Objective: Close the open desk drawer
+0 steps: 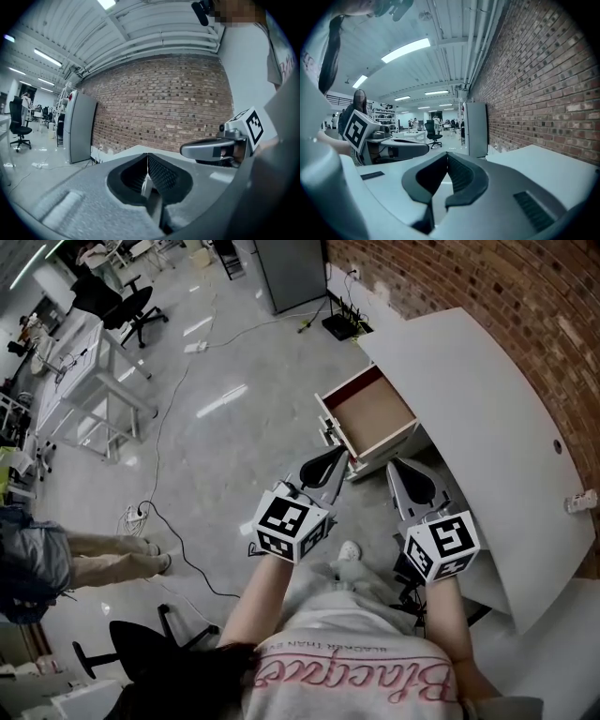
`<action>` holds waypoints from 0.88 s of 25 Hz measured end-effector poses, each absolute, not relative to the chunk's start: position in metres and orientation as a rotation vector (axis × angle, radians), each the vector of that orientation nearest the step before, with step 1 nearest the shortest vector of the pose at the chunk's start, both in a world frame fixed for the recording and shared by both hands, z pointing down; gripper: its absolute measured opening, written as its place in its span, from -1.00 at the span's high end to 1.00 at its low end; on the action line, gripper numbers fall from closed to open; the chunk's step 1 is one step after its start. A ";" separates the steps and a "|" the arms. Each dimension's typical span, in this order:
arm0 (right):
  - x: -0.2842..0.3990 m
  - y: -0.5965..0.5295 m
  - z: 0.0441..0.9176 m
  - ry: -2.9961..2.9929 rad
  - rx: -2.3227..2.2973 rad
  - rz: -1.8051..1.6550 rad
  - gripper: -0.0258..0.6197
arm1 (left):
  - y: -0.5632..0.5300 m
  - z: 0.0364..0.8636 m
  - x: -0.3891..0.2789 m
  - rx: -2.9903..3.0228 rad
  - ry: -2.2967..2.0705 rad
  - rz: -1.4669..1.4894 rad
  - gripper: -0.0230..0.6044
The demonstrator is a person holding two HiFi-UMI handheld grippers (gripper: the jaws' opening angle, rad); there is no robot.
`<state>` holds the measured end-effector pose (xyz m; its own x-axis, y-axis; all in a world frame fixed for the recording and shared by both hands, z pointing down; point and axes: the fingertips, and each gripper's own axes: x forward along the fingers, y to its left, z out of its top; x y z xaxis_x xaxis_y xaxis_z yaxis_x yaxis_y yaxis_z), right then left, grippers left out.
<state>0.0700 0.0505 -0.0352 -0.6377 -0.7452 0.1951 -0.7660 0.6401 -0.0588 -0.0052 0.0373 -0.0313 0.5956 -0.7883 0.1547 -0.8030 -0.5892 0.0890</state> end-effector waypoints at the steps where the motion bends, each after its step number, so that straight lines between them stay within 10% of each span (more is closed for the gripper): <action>1: 0.072 0.047 -0.032 -2.703 1.252 0.211 0.88 | 0.034 -0.028 -0.004 2.666 -1.340 0.153 0.90; 22: 0.058 -0.056 0.056 -2.562 1.195 0.324 0.88 | -0.066 0.073 -0.020 2.550 -1.224 0.254 0.90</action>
